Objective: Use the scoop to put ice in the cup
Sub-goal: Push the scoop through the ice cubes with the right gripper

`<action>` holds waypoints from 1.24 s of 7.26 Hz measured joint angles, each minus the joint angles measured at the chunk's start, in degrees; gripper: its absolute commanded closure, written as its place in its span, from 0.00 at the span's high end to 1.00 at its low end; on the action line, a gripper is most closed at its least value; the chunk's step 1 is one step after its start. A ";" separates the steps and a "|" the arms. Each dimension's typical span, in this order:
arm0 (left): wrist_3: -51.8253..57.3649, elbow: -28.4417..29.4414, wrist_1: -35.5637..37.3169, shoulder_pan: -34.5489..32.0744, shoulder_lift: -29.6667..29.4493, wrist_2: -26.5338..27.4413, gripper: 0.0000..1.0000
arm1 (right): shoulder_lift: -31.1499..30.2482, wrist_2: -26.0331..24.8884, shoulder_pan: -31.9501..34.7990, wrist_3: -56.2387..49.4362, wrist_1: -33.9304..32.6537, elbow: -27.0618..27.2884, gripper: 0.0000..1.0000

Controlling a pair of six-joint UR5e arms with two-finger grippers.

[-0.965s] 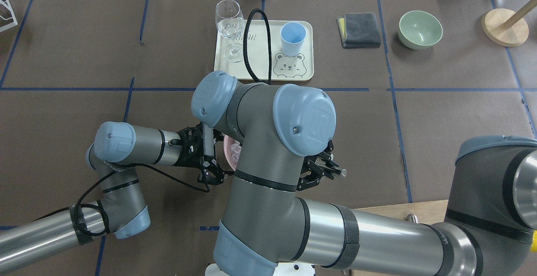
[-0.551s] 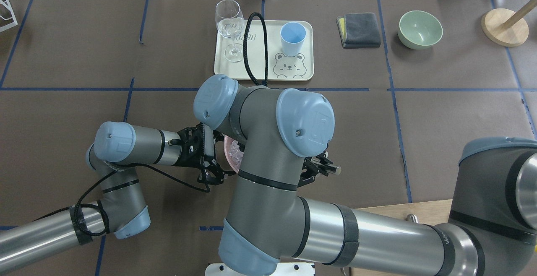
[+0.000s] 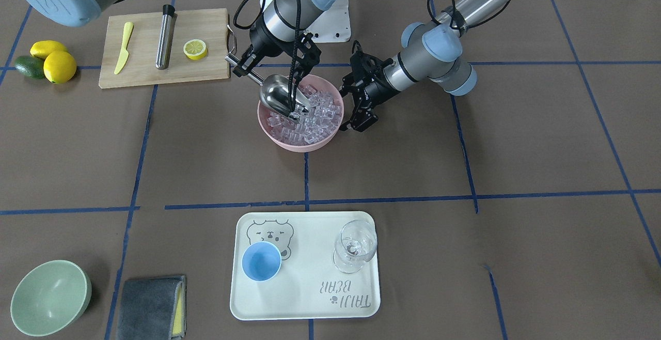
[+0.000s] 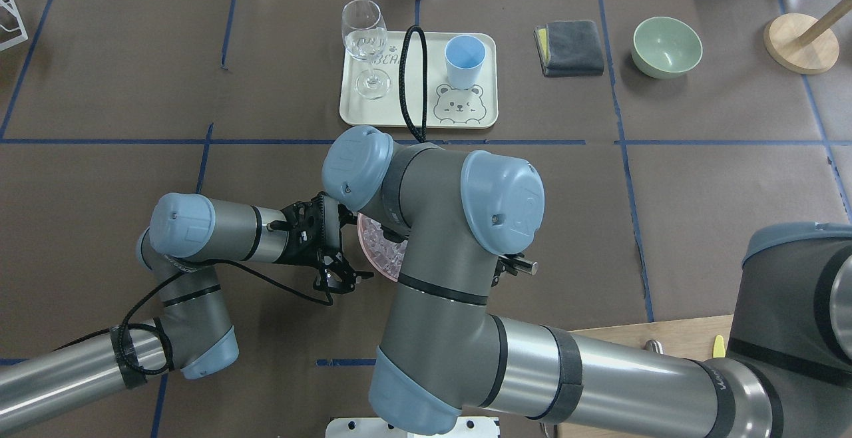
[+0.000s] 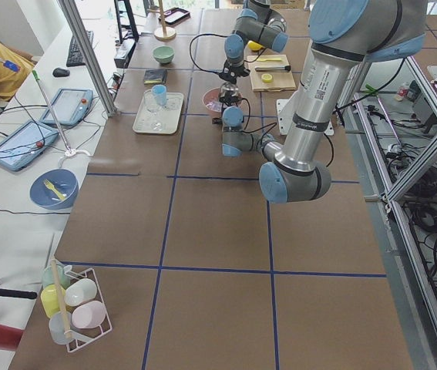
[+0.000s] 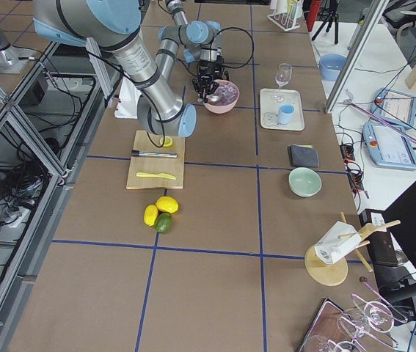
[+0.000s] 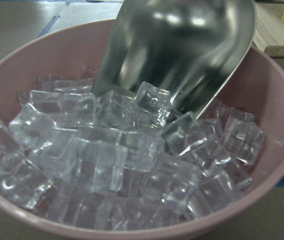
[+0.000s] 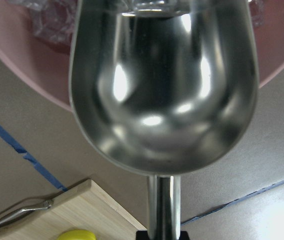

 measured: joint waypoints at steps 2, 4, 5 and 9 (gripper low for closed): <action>0.00 0.00 0.00 0.00 0.00 0.00 1.00 | -3.38 -0.11 -0.24 0.78 2.33 4.34 0.00; 0.00 0.00 0.00 0.05 0.00 0.00 1.00 | -4.50 -0.17 -0.65 1.33 3.88 5.25 0.00; 0.00 0.01 0.02 0.08 0.00 0.00 1.00 | -4.58 -0.18 -0.79 1.54 4.28 5.29 0.00; 0.00 0.25 0.00 0.09 0.00 0.00 1.00 | -4.30 -0.34 -1.04 1.69 4.81 4.99 0.00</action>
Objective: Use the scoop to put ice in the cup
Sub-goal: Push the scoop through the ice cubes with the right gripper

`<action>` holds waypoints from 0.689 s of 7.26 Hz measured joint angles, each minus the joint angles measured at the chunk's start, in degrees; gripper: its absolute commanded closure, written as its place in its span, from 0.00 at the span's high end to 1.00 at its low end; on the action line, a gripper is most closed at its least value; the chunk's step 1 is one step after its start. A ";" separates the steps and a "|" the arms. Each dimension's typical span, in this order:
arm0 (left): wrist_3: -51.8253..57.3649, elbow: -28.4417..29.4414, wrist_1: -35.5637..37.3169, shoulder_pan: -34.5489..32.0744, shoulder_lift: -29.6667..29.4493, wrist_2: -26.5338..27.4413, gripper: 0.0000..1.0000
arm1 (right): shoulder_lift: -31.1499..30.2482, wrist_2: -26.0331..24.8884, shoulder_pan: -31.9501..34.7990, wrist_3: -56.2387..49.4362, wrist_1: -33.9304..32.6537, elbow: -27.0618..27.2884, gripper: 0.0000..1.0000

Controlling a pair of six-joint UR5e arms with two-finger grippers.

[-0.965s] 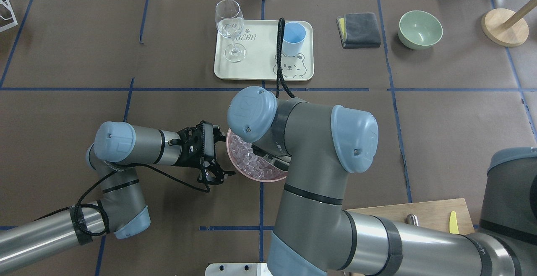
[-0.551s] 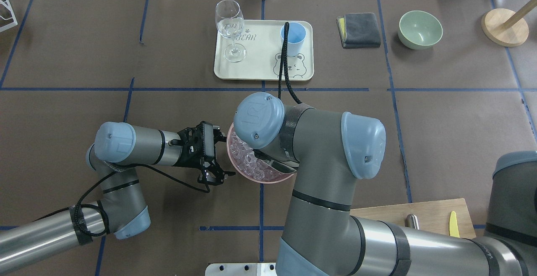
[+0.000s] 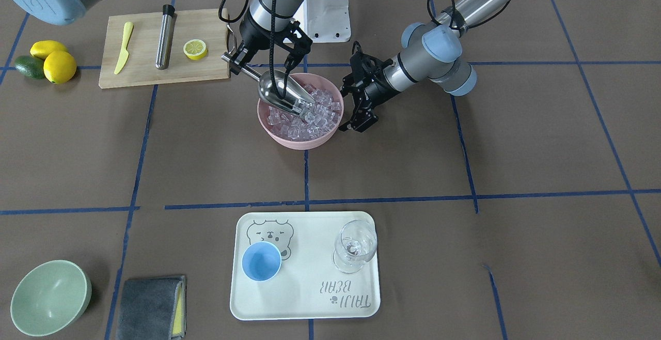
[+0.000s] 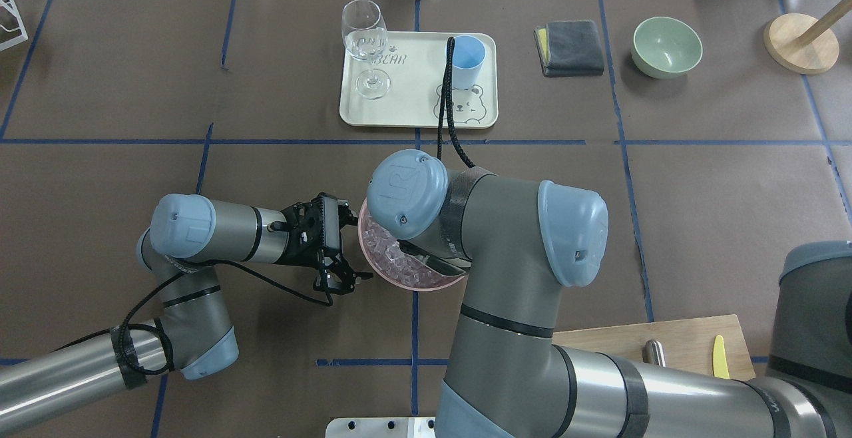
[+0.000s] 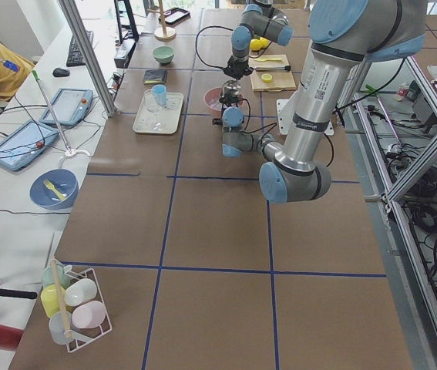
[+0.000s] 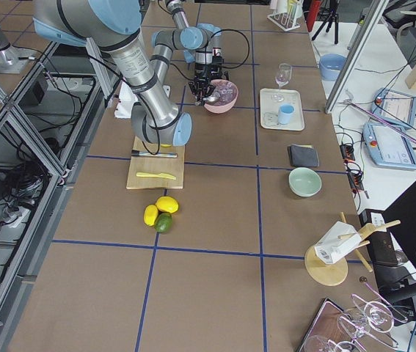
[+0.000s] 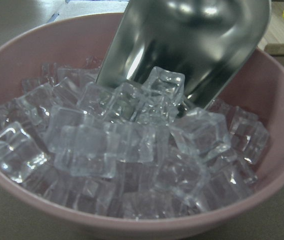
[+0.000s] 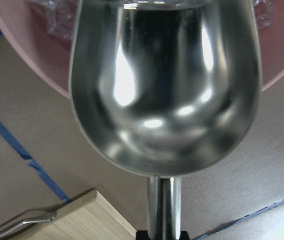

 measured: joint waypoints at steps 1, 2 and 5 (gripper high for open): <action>0.00 0.01 0.00 0.00 0.00 0.00 1.00 | 0.11 -0.01 -0.03 0.00 0.01 -0.13 0.00; 0.00 0.01 0.00 0.00 0.00 0.00 1.00 | 0.19 -0.03 -0.10 0.00 0.01 -0.27 0.00; 0.00 0.07 0.00 0.03 0.00 0.00 1.00 | 0.46 -0.04 -0.18 0.00 0.03 -0.73 0.00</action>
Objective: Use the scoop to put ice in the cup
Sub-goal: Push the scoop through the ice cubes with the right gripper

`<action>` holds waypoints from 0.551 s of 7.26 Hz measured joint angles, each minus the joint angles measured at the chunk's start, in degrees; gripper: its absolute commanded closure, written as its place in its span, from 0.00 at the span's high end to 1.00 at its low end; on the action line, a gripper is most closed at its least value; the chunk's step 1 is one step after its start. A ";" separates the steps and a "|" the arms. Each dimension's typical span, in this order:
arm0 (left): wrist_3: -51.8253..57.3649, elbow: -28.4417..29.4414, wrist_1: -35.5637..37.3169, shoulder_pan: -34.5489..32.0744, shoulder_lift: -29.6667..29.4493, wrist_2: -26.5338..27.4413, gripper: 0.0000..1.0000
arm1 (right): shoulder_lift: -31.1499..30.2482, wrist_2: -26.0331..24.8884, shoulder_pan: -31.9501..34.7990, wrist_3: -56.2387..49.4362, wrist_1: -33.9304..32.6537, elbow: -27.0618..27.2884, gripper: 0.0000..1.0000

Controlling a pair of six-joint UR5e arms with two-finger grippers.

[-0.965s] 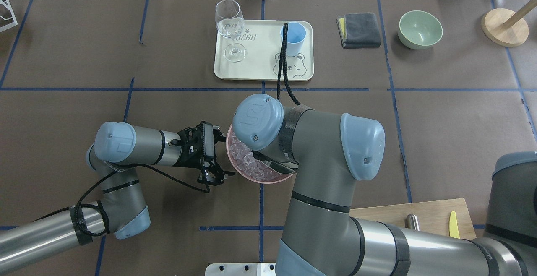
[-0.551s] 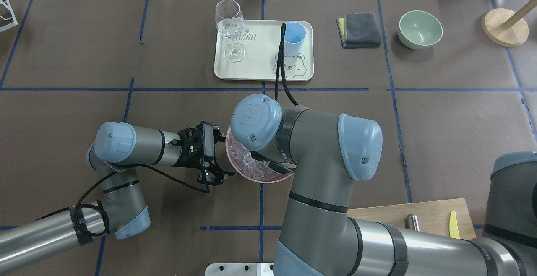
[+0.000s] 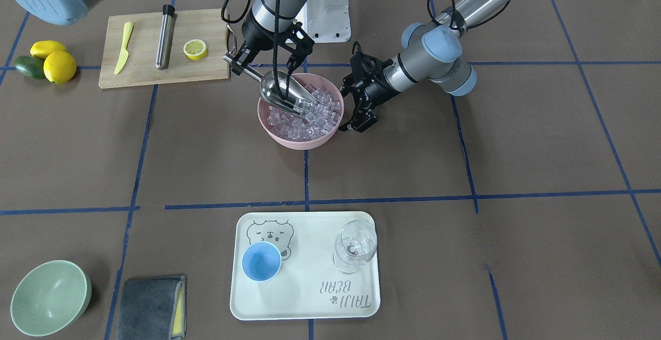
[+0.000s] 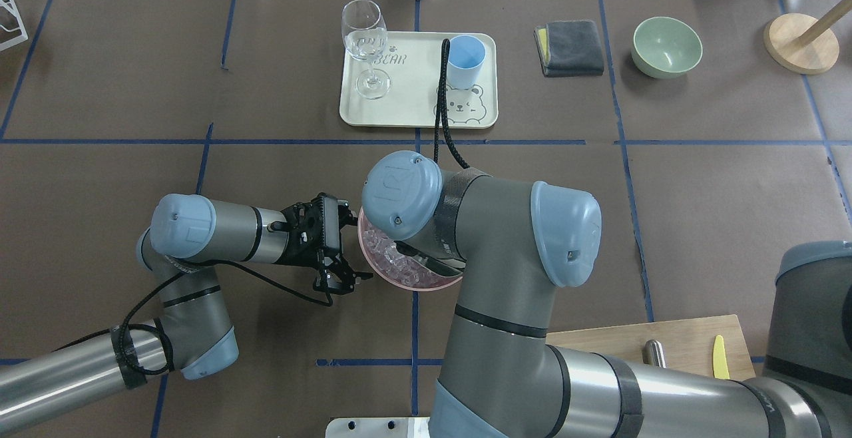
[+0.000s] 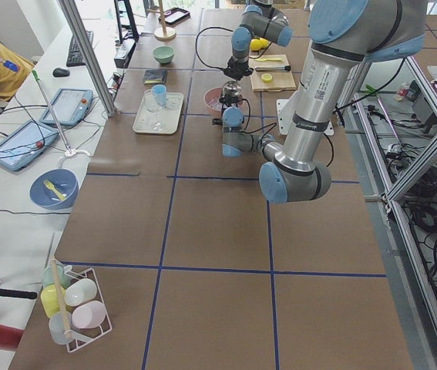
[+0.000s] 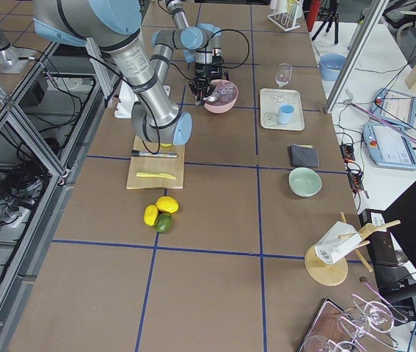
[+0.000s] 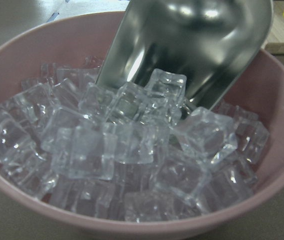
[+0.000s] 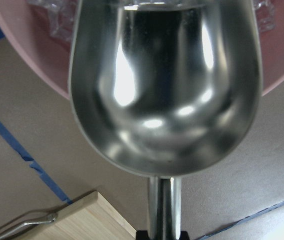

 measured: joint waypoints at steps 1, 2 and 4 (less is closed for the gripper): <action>0.00 0.05 0.00 0.03 0.00 0.00 1.00 | 0.01 0.02 -0.03 0.02 0.21 -0.01 0.00; 0.00 0.08 0.00 0.04 0.00 0.00 1.00 | -0.15 0.03 -0.09 0.14 0.99 0.00 0.00; 0.00 0.12 0.00 0.06 0.02 0.00 1.00 | -0.67 0.05 -0.16 0.83 3.39 0.29 0.00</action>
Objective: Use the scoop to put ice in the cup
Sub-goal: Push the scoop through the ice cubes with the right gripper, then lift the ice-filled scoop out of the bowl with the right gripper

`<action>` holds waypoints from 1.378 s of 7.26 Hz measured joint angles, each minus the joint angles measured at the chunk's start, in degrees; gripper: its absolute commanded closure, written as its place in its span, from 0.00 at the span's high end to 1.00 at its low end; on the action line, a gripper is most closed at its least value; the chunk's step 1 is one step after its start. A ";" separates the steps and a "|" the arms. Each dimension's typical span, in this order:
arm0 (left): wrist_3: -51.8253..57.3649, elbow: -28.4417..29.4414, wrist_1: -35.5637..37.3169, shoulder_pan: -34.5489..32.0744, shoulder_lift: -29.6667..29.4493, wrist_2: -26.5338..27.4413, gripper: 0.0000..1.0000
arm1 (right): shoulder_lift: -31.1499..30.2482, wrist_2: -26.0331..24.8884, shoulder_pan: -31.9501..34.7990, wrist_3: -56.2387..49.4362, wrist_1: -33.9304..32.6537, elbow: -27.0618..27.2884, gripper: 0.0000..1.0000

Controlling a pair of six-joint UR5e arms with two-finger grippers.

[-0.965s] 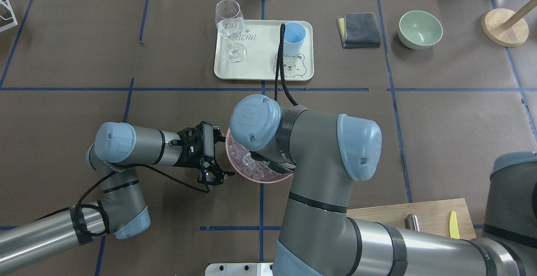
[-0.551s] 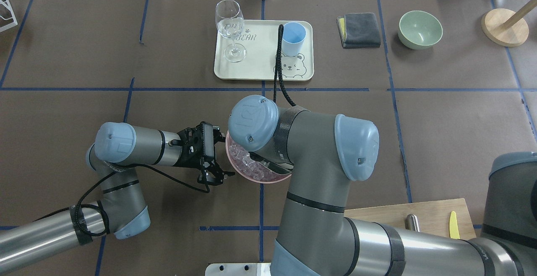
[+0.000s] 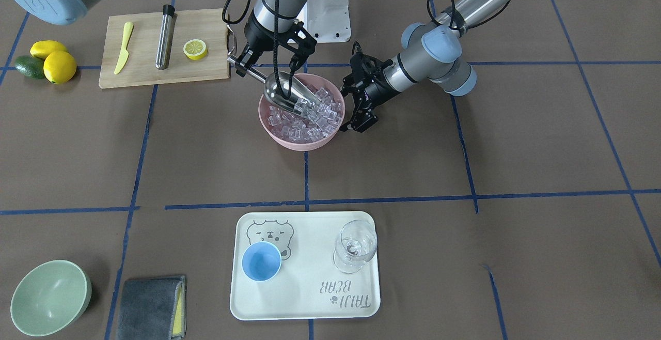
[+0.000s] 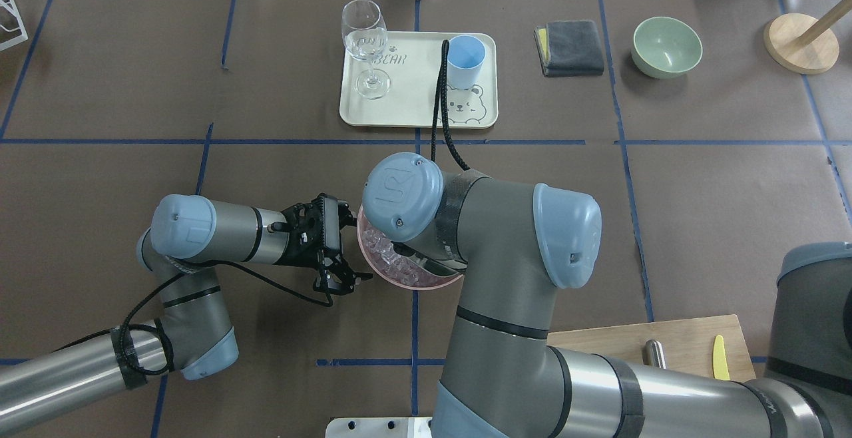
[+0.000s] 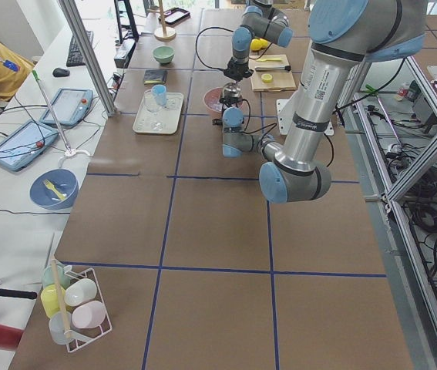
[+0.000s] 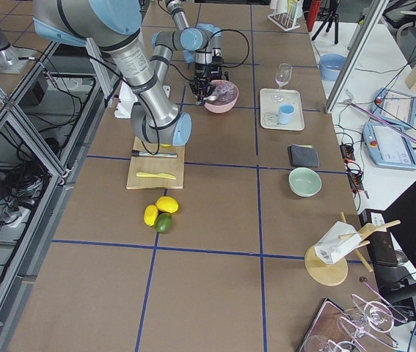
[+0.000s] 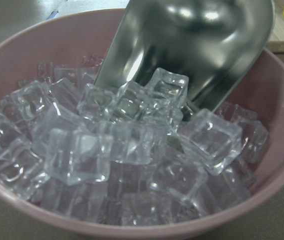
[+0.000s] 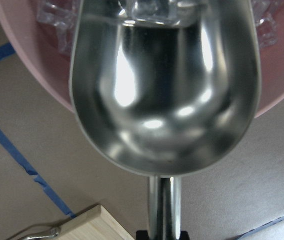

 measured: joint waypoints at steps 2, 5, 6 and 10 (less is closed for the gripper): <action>0.00 0.00 0.00 0.00 0.06 0.00 1.00 | -1.99 0.05 -0.02 0.82 2.58 2.33 0.00; 0.00 0.00 -0.12 0.00 -0.01 0.00 1.00 | -7.41 0.07 0.02 3.21 10.55 5.47 0.00; 0.00 0.00 -0.15 0.00 -0.01 0.00 1.00 | -8.26 0.09 0.08 3.83 12.51 6.18 0.00; 0.00 0.00 -0.18 0.00 0.03 0.00 1.00 | -12.39 0.60 0.44 5.66 19.97 9.54 0.00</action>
